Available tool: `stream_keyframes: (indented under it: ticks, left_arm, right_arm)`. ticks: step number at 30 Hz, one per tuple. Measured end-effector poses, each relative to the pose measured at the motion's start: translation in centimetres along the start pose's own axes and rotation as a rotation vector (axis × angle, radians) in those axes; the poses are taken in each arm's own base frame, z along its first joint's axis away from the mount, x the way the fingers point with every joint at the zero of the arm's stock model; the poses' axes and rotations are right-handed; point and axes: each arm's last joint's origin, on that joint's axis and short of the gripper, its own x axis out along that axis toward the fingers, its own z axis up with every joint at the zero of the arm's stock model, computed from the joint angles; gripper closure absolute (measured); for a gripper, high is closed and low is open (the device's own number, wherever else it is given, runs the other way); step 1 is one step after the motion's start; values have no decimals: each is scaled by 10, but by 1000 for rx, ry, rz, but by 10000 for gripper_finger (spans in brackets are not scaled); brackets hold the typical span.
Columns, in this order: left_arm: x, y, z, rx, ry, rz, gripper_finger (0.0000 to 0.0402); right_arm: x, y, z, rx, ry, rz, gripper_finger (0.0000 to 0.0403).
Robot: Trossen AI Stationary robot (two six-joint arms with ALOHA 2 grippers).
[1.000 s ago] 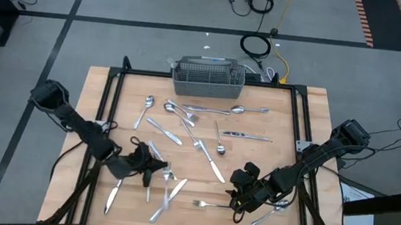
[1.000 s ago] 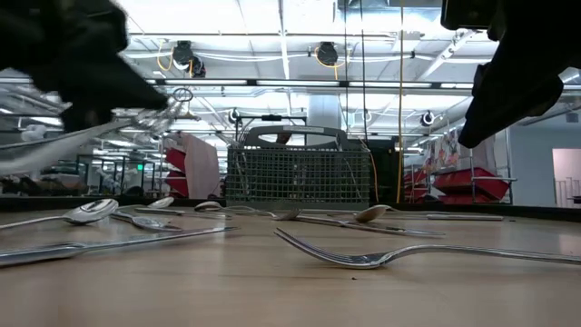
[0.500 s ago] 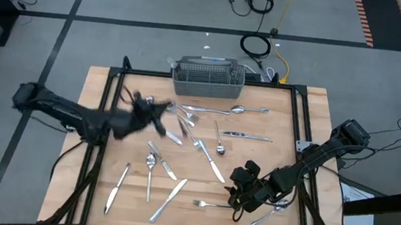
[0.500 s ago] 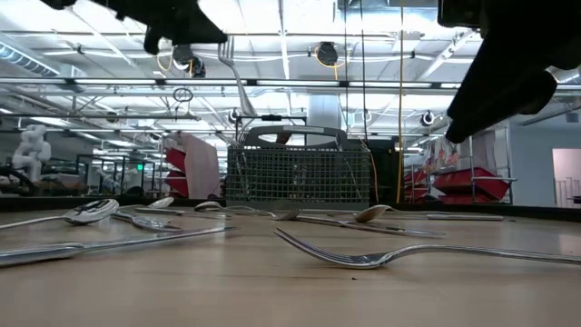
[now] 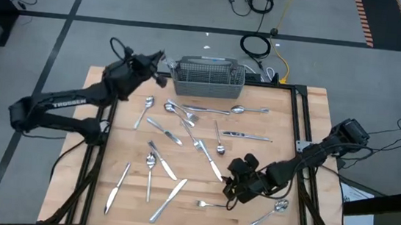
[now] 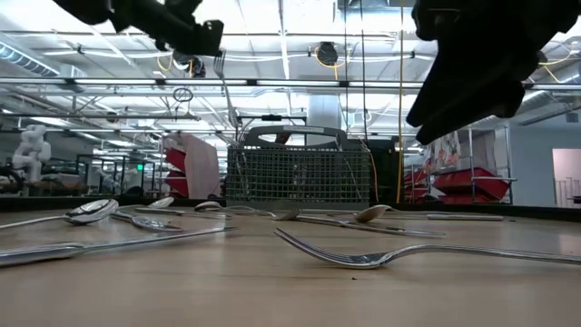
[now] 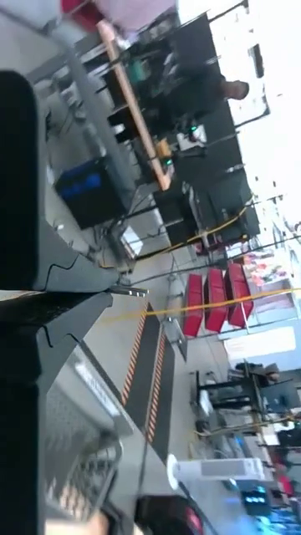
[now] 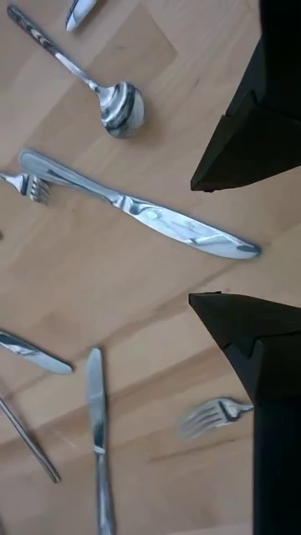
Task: Sort silverware
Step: Put the silver fork into the silverware organizer
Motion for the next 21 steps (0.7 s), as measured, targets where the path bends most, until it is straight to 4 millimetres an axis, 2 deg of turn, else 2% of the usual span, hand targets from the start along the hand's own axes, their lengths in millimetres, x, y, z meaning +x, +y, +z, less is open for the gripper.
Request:
stream_keyframes:
  ticks: [5,12,16,21]
  left_arm:
    - [26,6,-13,19,5,-12,401]
    - [54,-3,-47,156,102,-35,401]
    - [63,-9,-62,172,153,-63,401]
    - [61,-12,-58,174,140,-76,370]
  right_arm:
    - [2,-2,3,18,-3,-9,204]
    - [3,-2,4,66,-2,-9,204]
    - [3,-2,4,70,-2,-9,204]
    - [3,-4,5,70,-1,-17,200]
